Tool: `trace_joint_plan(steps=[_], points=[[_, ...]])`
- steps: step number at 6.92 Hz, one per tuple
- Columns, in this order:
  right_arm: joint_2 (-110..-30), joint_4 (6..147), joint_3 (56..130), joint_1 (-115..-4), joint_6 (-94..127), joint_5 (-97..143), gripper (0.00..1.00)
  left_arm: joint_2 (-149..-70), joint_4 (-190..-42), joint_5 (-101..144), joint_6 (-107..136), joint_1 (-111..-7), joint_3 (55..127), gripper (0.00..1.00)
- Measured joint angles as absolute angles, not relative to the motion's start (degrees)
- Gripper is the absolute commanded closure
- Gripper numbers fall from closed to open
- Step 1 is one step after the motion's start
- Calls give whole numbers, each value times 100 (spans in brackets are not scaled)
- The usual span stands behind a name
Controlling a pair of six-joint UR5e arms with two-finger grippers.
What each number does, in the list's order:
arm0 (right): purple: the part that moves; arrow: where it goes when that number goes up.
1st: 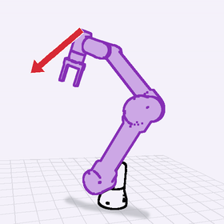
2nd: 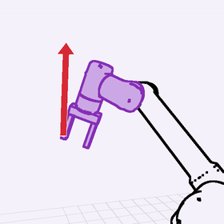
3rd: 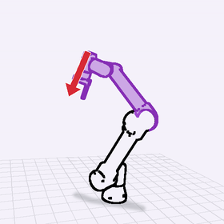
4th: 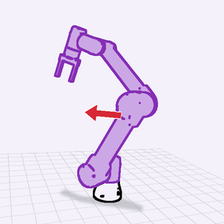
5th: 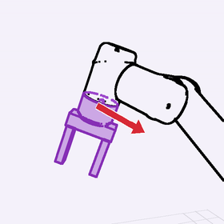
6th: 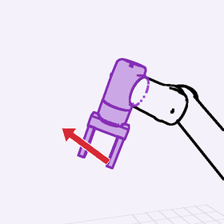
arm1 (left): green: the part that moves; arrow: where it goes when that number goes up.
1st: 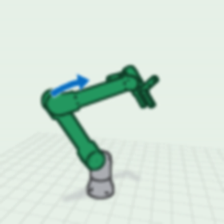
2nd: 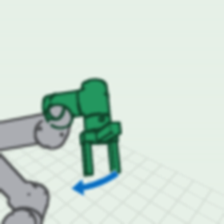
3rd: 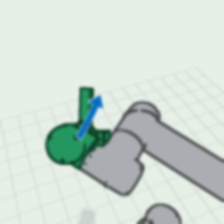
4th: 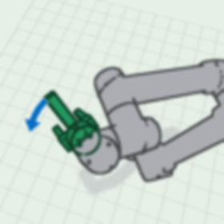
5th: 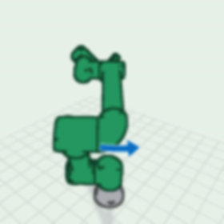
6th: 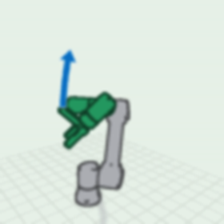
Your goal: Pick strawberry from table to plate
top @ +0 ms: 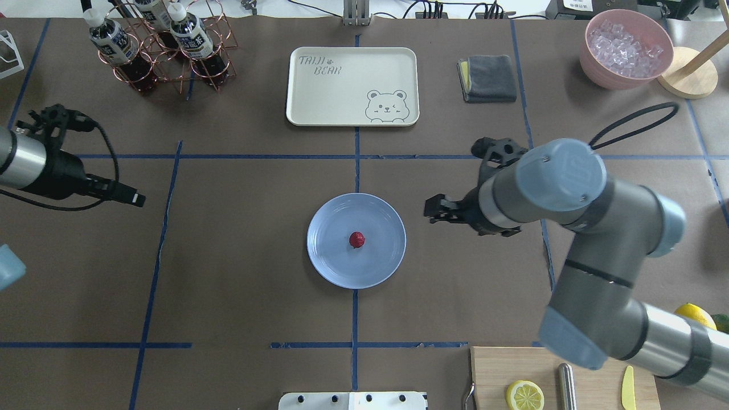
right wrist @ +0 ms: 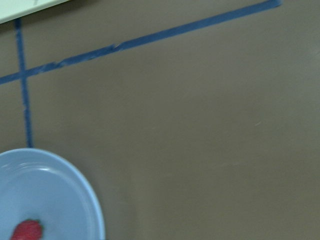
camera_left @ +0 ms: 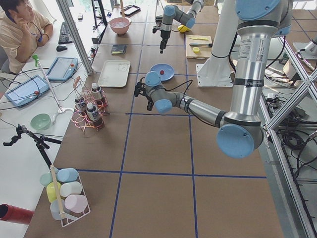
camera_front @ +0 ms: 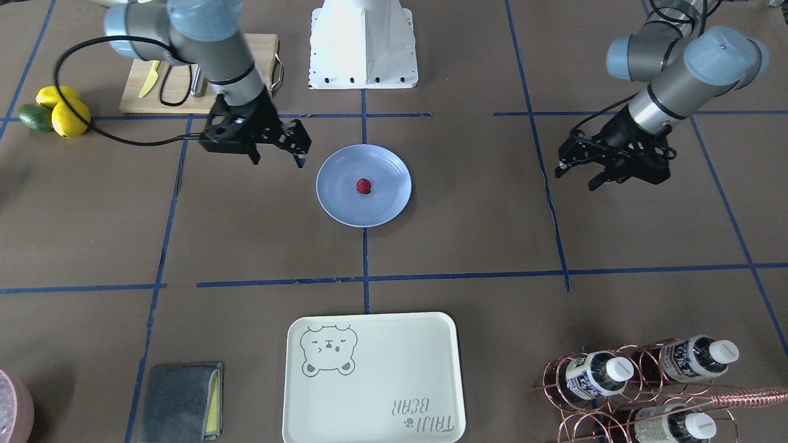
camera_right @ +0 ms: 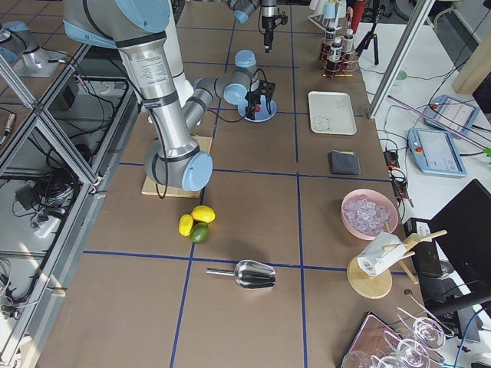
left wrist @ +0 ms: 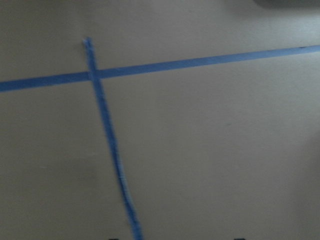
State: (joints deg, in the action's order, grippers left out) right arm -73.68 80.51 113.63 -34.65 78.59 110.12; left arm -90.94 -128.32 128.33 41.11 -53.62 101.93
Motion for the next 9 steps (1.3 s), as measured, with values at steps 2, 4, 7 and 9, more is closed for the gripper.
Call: trace_joint_plan(steps=[2, 4, 7, 9], points=[[-8598, 8122, 11540, -5166, 5471, 12281, 0, -8622, -12624, 12853, 2159, -6415, 9984, 1], [-9146, 8752, 11122, -7017, 2417, 13029, 0, -8650, -11319, 12860, -6, -7731, 9890, 1], [-9208, 10015, 10470, -8617, -678, 13249, 0, -8811, -9101, 13422, -1464, -9066, 9934, 0], [-9314, 10116, 10410, -8750, -907, 13269, 0, -8508, -8878, 14035, -1446, -9156, 9947, 0]])
